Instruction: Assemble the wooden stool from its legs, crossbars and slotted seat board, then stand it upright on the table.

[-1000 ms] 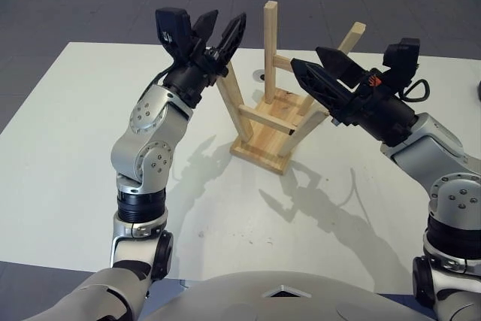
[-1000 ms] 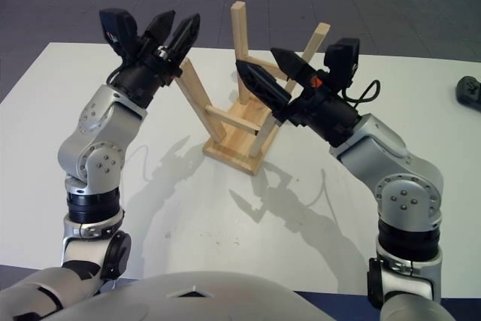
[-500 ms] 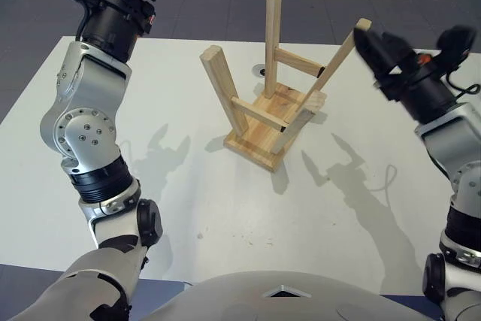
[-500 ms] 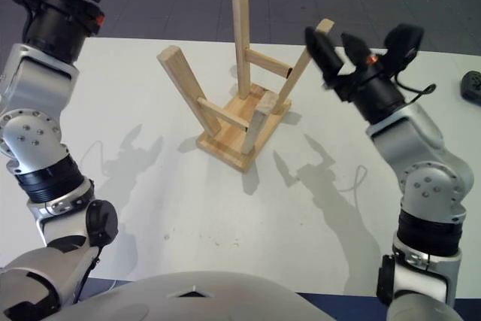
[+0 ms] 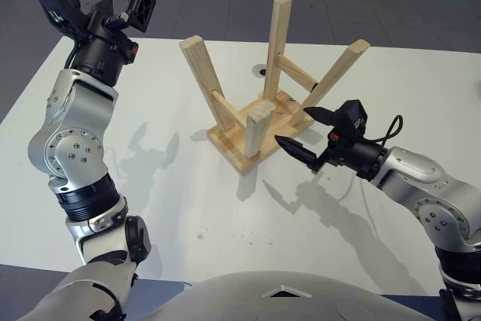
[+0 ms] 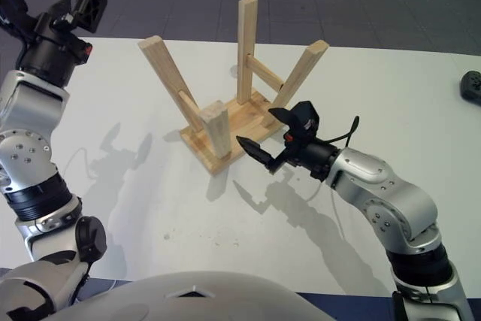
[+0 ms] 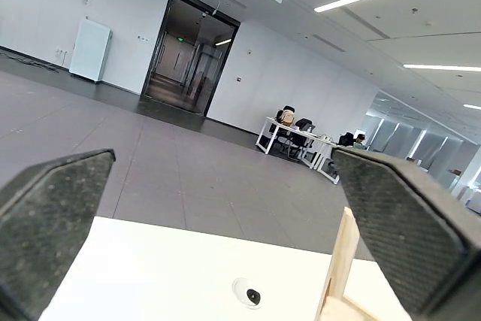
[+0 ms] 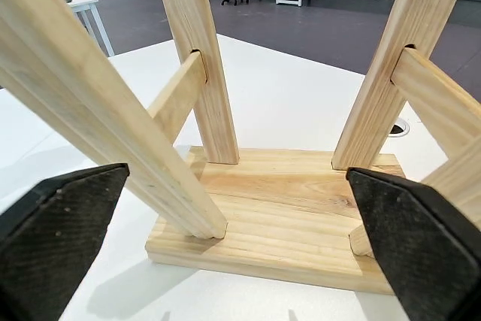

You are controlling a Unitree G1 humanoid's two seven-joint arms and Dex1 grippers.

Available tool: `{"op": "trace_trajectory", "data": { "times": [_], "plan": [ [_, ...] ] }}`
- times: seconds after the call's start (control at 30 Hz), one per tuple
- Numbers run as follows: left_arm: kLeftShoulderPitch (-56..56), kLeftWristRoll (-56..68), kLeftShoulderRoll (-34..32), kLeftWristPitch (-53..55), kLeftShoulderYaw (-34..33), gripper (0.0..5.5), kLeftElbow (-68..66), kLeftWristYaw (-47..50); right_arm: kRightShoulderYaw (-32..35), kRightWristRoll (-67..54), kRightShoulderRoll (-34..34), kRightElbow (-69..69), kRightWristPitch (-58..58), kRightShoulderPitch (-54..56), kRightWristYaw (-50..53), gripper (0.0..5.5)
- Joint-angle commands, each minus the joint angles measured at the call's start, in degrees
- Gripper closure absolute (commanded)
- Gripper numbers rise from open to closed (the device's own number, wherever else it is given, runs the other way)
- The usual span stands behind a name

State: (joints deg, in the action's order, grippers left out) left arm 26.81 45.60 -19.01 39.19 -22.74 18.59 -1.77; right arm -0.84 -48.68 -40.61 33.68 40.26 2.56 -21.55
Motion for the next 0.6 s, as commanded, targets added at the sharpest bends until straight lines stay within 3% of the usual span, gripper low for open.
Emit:
{"op": "trace_trajectory", "data": {
  "times": [0.03, 0.23, 0.3, 0.4, 0.6],
  "plan": [
    [-9.05, 0.4, -6.37, 2.78, 0.33, 0.14, 3.3, -8.07, 2.96, 4.04, -2.22, -5.89, -0.63, -4.15, -3.84, 0.1],
    [-29.61, 11.58, -16.97, 11.11, -3.14, 0.14, 11.54, -28.28, 6.4, 8.64, -1.95, -12.13, -2.37, -3.79, -6.53, 0.1],
    [-32.83, 13.33, -19.48, 12.71, -1.45, 0.14, 14.8, -31.83, 6.9, 9.47, -1.38, -12.42, -2.52, -4.13, -6.77, 0.1],
    [-32.25, 12.89, -19.05, 12.96, 4.2, 0.14, 18.4, -31.29, 7.52, 9.74, -0.18, -12.36, -2.3, -4.0, -6.96, 0.1],
    [-25.43, -2.25, -11.55, 6.92, 23.6, 0.14, 19.11, -24.1, 7.61, 10.88, 1.71, -12.85, -1.89, -2.52, -7.0, 0.1]
  ]
}}
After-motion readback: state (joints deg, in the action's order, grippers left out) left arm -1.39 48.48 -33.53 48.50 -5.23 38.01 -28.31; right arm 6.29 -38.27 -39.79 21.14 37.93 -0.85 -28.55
